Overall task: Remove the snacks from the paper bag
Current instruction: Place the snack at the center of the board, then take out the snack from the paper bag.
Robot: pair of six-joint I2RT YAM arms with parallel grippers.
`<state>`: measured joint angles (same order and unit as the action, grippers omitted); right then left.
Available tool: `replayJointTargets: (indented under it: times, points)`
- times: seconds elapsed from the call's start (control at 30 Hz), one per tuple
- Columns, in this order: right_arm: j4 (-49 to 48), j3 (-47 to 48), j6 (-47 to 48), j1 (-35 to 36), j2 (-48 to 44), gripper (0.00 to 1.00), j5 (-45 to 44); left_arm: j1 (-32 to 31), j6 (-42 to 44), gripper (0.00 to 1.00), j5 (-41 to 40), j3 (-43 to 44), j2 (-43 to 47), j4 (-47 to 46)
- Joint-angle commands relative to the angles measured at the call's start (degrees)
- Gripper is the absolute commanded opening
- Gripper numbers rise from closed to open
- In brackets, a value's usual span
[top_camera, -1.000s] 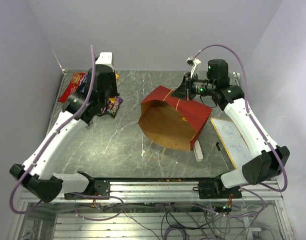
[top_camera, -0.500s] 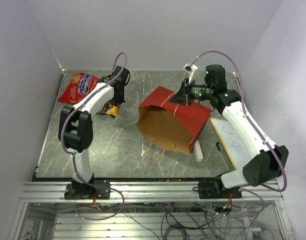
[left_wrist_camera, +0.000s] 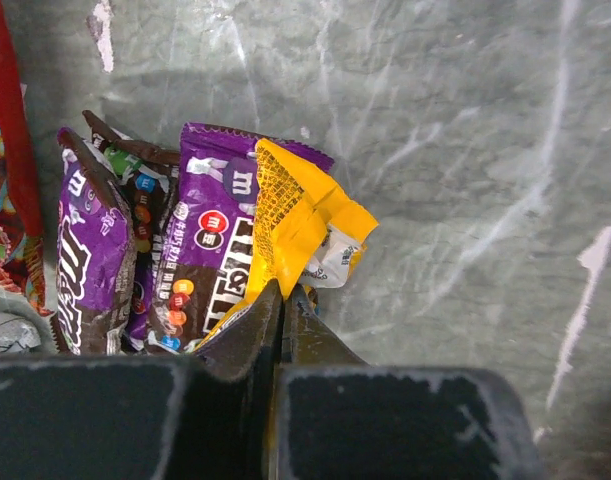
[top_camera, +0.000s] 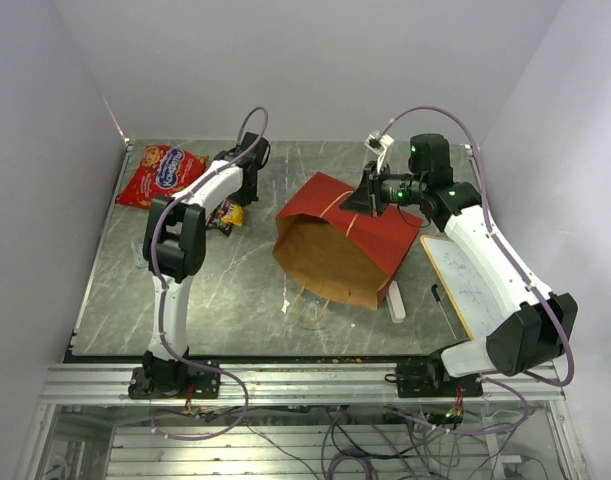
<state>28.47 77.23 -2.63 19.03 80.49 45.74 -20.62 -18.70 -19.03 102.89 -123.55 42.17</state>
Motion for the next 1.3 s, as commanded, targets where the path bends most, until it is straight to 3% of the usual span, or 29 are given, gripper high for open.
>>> replayJointTargets:
  times: [0.0,0.17,0.3,0.67,0.97,1.1,1.27]
  points:
    - [0.16,-0.21,1.16,-0.31,-1.79,0.0,0.38,0.14,2.74,0.1,-5.01,0.82,-0.53,-1.6]
    - [0.74,-0.15,1.56,-0.26,-2.24,0.0,-1.15,0.29,4.76,0.22,-2.04,-2.08,-0.58,-2.96]
    - [-0.77,-0.7,-0.44,-0.31,-2.73,0.0,-0.46,0.99,3.24,0.43,2.25,-2.79,1.82,-2.74]
    - [-2.55,-0.34,-7.07,-0.25,-0.88,0.0,-0.64,1.73,-1.82,0.66,12.8,-13.09,19.37,-5.7]
    - [-3.27,-0.33,-12.21,-0.25,-0.43,0.0,-2.59,0.41,-12.46,0.78,27.84,-34.88,40.1,-13.0]
    - [0.8,2.17,-11.21,-0.29,0.66,0.0,-5.17,-3.74,-18.11,0.78,29.51,-44.86,49.26,-14.69]
    - [4.42,3.91,-11.71,-0.3,1.84,0.0,-6.3,-11.19,-22.48,0.78,28.66,-51.21,60.32,-13.22]
